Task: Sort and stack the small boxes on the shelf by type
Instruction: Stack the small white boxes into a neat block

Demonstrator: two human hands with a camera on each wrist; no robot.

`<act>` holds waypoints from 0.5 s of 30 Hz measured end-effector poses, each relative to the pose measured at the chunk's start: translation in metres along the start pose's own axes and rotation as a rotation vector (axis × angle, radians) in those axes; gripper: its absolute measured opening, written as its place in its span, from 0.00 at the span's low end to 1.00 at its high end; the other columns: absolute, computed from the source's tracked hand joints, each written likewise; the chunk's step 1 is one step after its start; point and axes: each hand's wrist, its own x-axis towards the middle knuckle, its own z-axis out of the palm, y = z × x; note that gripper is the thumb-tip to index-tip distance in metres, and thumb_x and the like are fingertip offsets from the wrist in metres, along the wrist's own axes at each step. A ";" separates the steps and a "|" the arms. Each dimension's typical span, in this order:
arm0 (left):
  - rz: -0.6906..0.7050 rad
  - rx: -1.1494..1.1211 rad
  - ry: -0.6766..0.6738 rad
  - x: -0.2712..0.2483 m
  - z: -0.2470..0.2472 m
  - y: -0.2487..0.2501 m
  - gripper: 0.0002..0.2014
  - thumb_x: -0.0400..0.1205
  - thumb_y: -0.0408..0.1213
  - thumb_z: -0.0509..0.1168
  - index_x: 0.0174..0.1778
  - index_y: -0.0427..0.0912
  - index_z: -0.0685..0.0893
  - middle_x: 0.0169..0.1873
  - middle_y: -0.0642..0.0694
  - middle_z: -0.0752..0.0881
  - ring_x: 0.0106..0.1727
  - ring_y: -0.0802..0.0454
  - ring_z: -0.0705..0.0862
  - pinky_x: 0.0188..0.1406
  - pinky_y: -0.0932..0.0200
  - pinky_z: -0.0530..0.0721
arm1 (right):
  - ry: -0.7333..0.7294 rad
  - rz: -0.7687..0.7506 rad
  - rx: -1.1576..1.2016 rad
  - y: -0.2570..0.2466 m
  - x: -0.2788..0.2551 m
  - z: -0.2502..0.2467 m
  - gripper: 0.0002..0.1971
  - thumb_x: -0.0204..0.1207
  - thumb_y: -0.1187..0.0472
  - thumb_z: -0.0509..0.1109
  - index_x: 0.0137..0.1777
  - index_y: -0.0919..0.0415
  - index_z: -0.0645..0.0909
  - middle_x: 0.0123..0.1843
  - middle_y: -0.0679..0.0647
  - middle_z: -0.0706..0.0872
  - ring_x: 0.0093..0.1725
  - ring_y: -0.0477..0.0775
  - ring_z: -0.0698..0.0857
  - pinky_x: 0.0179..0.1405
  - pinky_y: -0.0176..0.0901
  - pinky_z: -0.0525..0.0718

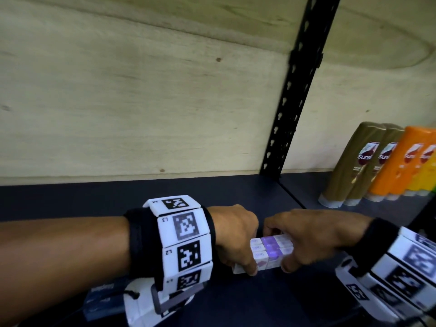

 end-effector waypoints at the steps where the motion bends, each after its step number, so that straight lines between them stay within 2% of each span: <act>1: 0.000 -0.002 0.000 0.000 0.000 0.000 0.22 0.74 0.53 0.75 0.58 0.44 0.84 0.49 0.47 0.90 0.46 0.50 0.89 0.36 0.60 0.85 | -0.001 0.004 -0.003 -0.001 0.000 0.000 0.22 0.68 0.48 0.79 0.59 0.38 0.74 0.56 0.42 0.83 0.52 0.44 0.83 0.51 0.43 0.86; 7: 0.015 0.017 0.023 0.003 0.003 0.000 0.22 0.73 0.53 0.76 0.57 0.44 0.84 0.49 0.46 0.90 0.46 0.49 0.89 0.35 0.60 0.83 | -0.006 0.016 0.011 -0.001 -0.003 0.002 0.22 0.68 0.48 0.78 0.59 0.40 0.74 0.56 0.44 0.83 0.52 0.45 0.84 0.54 0.47 0.87; 11: 0.018 0.011 0.016 0.005 0.003 0.001 0.22 0.73 0.53 0.76 0.58 0.44 0.84 0.48 0.46 0.90 0.46 0.48 0.90 0.34 0.60 0.83 | -0.019 0.016 -0.004 -0.002 -0.001 0.002 0.22 0.68 0.49 0.77 0.59 0.41 0.73 0.56 0.44 0.82 0.51 0.46 0.83 0.51 0.44 0.86; 15: 0.004 0.061 -0.045 -0.001 -0.005 -0.002 0.29 0.70 0.59 0.76 0.60 0.44 0.84 0.51 0.47 0.90 0.50 0.49 0.89 0.44 0.57 0.86 | -0.062 0.002 -0.033 -0.001 0.001 -0.002 0.27 0.68 0.46 0.80 0.64 0.39 0.72 0.60 0.41 0.80 0.56 0.45 0.82 0.55 0.43 0.84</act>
